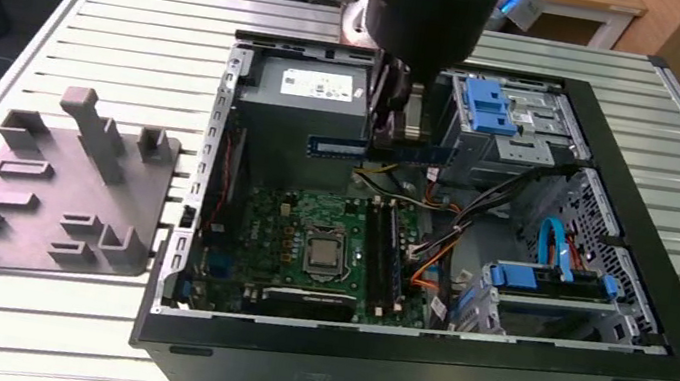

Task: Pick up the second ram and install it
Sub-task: 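Pick up the second ram and move it above second insertion slot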

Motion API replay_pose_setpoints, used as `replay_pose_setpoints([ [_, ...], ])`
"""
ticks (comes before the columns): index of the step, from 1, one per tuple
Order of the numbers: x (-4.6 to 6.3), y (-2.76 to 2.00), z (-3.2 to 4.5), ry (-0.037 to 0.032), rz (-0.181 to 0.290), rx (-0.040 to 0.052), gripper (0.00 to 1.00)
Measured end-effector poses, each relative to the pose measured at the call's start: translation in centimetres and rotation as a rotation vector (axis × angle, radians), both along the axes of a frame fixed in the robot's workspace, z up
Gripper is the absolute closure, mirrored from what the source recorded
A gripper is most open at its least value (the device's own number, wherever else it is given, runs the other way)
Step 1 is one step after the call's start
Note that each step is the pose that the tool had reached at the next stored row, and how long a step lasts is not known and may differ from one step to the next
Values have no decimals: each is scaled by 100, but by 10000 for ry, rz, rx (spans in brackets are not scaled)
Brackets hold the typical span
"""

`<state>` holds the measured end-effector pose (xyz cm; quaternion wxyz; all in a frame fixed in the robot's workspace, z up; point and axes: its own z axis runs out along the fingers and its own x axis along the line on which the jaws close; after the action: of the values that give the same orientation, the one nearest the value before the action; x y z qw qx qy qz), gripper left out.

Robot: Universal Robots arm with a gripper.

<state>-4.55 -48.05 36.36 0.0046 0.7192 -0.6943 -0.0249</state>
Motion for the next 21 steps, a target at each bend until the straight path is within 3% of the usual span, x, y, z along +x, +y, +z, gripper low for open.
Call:
replay_pose_setpoints([
  [21, 23, -10, -382, 9, 1, 0, 86],
])
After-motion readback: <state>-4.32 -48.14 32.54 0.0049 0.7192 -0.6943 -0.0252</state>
